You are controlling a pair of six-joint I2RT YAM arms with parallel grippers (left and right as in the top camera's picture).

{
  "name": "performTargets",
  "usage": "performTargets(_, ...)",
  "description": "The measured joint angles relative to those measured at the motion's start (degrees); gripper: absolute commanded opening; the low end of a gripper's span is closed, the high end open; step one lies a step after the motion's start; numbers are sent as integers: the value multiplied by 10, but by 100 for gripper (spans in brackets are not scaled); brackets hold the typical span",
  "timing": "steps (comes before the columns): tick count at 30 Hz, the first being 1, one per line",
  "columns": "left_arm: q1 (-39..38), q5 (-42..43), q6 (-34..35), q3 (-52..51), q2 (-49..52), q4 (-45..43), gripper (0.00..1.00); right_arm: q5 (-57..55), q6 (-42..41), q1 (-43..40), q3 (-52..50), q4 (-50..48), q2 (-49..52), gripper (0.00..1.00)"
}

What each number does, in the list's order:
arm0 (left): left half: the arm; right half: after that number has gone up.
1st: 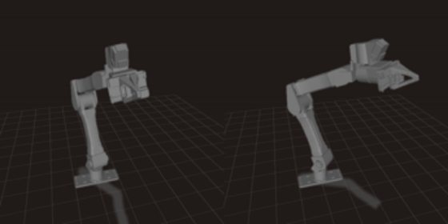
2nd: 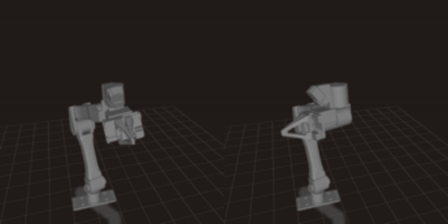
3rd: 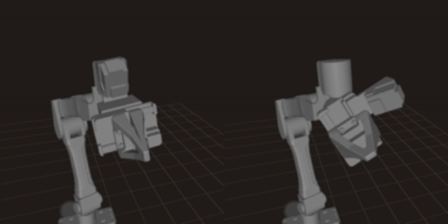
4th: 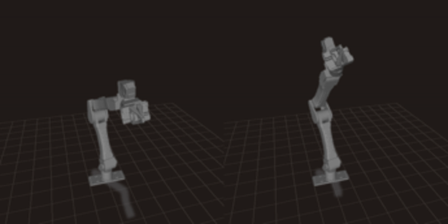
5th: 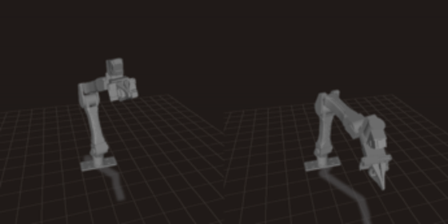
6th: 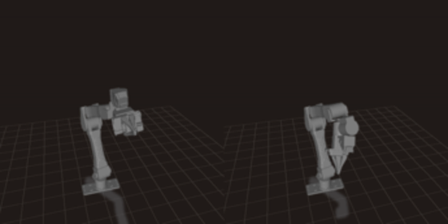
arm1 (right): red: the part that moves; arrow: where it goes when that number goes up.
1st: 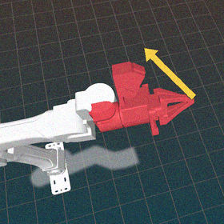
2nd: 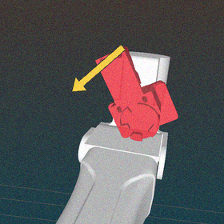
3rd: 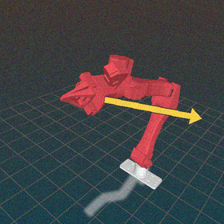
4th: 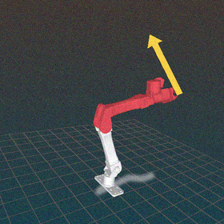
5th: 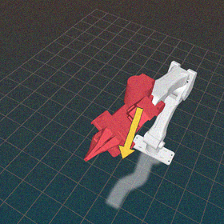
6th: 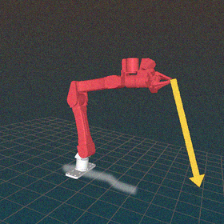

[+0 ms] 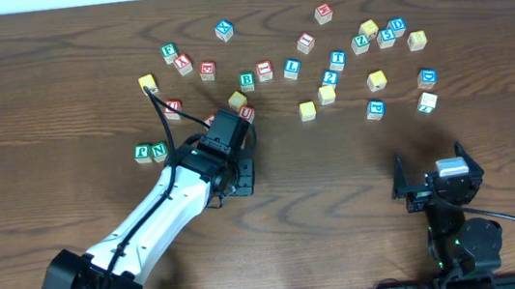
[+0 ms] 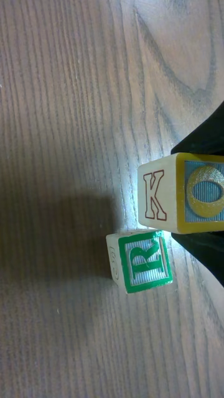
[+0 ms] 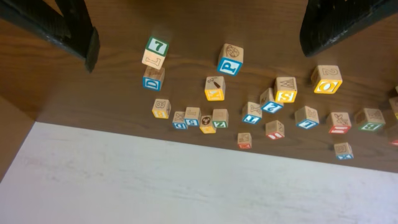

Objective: Spell out ROBOT
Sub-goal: 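Carry the yellow O block and place it right of the R block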

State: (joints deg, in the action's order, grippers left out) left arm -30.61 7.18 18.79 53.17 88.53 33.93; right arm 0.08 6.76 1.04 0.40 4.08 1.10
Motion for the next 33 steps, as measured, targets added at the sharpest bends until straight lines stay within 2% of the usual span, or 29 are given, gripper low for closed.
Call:
performTargets(22,-1,-16,7,0,0,-10,8,0,0,0,0,0,0,99)
performTargets(33,-29,-42,12,0,0,-23,8,0,0,0,0,0,0,99)
